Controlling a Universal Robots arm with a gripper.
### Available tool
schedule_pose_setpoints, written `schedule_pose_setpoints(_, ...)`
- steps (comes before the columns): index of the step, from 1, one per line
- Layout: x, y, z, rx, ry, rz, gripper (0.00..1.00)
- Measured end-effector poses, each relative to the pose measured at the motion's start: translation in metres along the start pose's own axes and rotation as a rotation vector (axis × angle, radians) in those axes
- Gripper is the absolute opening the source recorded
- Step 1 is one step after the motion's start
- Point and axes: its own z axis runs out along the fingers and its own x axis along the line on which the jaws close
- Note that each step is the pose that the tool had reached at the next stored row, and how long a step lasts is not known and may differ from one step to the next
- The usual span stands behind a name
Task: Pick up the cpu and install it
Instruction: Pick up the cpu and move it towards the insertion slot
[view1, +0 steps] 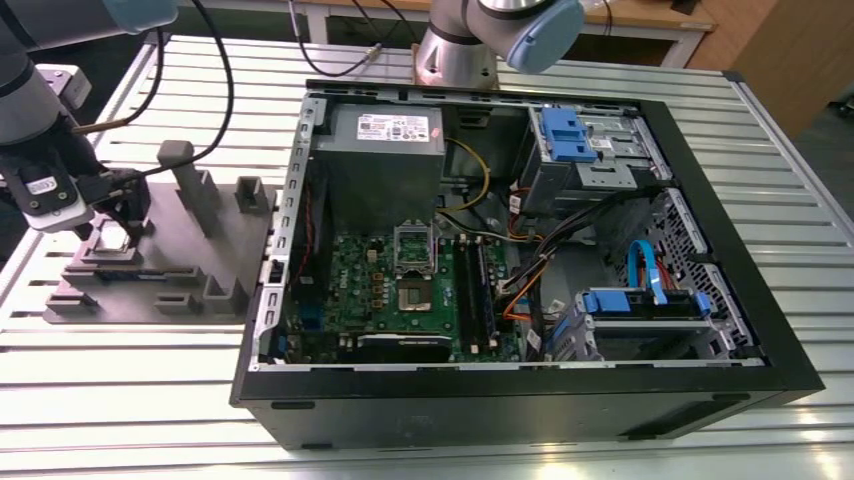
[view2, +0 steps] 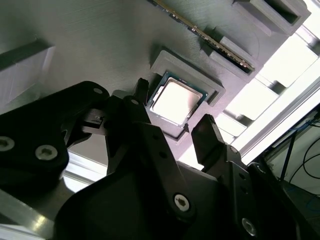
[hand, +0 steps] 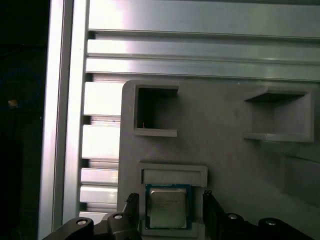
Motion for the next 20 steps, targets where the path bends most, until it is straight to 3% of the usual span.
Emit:
schedule_pose_setpoints(5,-0.0001,-0.0003,0.0019,0.0001,0.0006,-0.019,0.62)
schedule_pose_setpoints(20,-0.0001,-0.0008,0.01,0.0002,0.0006,-0.02,0.62)
